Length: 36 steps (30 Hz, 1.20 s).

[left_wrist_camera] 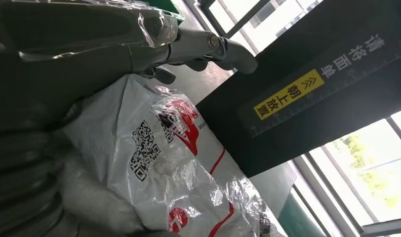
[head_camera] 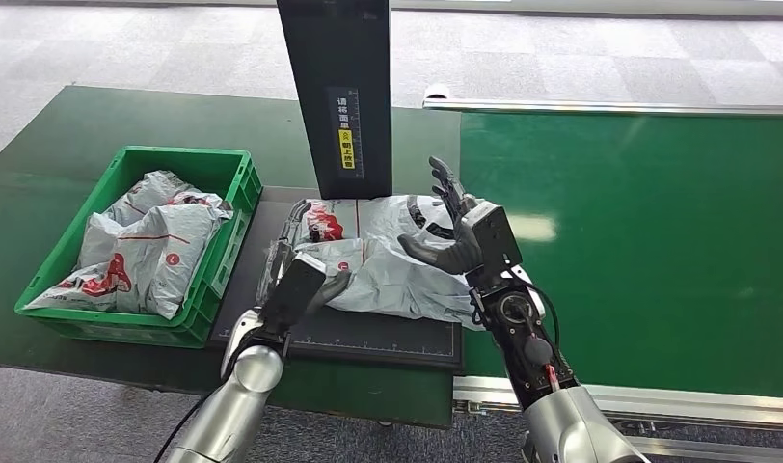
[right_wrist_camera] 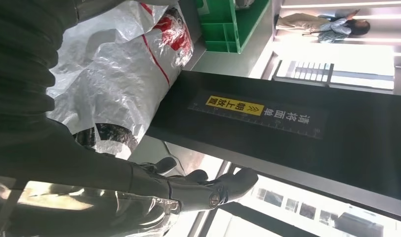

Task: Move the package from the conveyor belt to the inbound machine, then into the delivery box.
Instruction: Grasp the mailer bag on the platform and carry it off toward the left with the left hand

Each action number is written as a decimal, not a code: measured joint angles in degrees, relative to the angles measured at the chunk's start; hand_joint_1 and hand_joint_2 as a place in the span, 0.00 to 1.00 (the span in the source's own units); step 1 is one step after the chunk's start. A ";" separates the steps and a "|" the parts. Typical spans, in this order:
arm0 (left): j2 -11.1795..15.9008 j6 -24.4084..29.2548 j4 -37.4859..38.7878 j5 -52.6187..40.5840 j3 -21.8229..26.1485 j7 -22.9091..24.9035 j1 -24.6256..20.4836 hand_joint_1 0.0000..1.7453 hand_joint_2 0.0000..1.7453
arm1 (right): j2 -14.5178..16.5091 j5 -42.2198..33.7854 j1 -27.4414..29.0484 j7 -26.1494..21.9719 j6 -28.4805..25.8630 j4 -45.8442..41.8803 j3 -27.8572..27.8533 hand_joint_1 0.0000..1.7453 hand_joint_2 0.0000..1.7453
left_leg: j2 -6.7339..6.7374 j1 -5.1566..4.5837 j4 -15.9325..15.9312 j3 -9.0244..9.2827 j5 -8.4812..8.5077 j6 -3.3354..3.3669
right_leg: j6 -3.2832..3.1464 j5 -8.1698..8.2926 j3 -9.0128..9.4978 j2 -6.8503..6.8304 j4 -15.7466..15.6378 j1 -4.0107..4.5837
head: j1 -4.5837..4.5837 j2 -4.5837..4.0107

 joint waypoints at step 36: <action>-1.38 -15.24 16.52 -20.79 -2.03 9.33 -6.42 1.00 1.00 | 0.97 -5.23 3.58 0.78 5.90 -5.41 -4.77 0.00 1.00 | -0.03 -0.01 -0.01 0.12 0.00 0.01 | 0.01 0.00 0.21 -0.04 0.00 -0.02 | 0.01 0.00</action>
